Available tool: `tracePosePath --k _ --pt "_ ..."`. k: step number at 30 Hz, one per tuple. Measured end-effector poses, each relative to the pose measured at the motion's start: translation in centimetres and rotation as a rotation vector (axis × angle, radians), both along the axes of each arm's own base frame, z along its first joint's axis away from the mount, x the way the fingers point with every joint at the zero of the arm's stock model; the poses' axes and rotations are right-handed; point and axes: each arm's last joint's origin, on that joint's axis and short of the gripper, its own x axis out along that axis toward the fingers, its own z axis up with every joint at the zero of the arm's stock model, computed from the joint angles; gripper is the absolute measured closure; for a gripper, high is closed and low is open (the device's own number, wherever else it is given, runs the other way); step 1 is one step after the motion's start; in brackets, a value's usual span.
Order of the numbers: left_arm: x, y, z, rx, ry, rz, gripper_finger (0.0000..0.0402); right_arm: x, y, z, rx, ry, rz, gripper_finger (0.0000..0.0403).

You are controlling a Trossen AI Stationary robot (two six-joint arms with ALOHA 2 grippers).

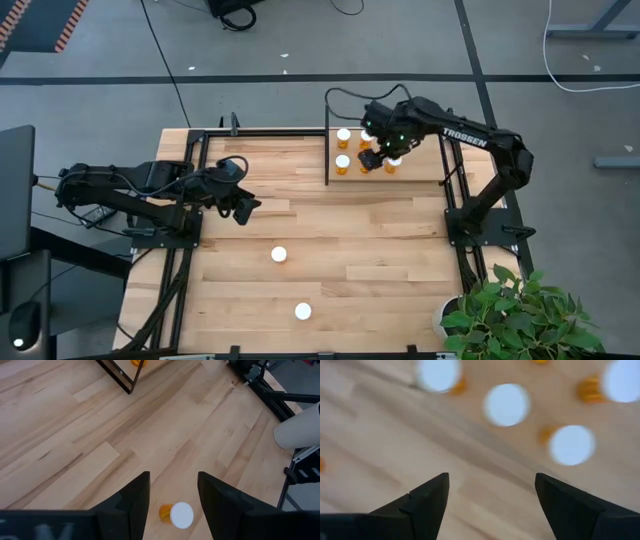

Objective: Pick and place medicine bottles onto shelf by color
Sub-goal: Put the orange pill bottle on the shelf

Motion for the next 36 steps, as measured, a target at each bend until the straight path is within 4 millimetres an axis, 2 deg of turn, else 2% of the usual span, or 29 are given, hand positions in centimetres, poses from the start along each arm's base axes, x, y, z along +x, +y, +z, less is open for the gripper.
tracePosePath --k 9,14,18,21,32,36 --pt "0.1 -0.1 0.1 0.049 0.006 -0.084 0.0230 3.5 8.0 0.4 0.007 -0.132 0.146 0.0099" --pt "0.4 -1.2 0.0 0.032 0.011 -0.385 0.0230 4.3 11.5 0.6 -0.007 -0.181 0.151 0.0099" --pt "0.7 -2.0 -1.5 0.076 0.160 -0.485 0.0228 4.3 12.8 0.6 -0.014 -0.184 0.118 0.0099" --pt "1.9 -2.1 -2.5 0.097 0.234 -0.497 0.0213 4.3 13.7 0.6 0.000 -0.197 0.094 0.0099" --pt "6.3 -5.0 -8.1 0.206 0.509 -0.712 0.0101 3.9 16.3 0.6 -0.006 -0.181 0.183 0.0099" --pt "7.5 -5.7 -9.5 0.223 0.525 -0.725 0.0077 3.7 16.6 0.5 -0.005 -0.168 0.197 0.0099"
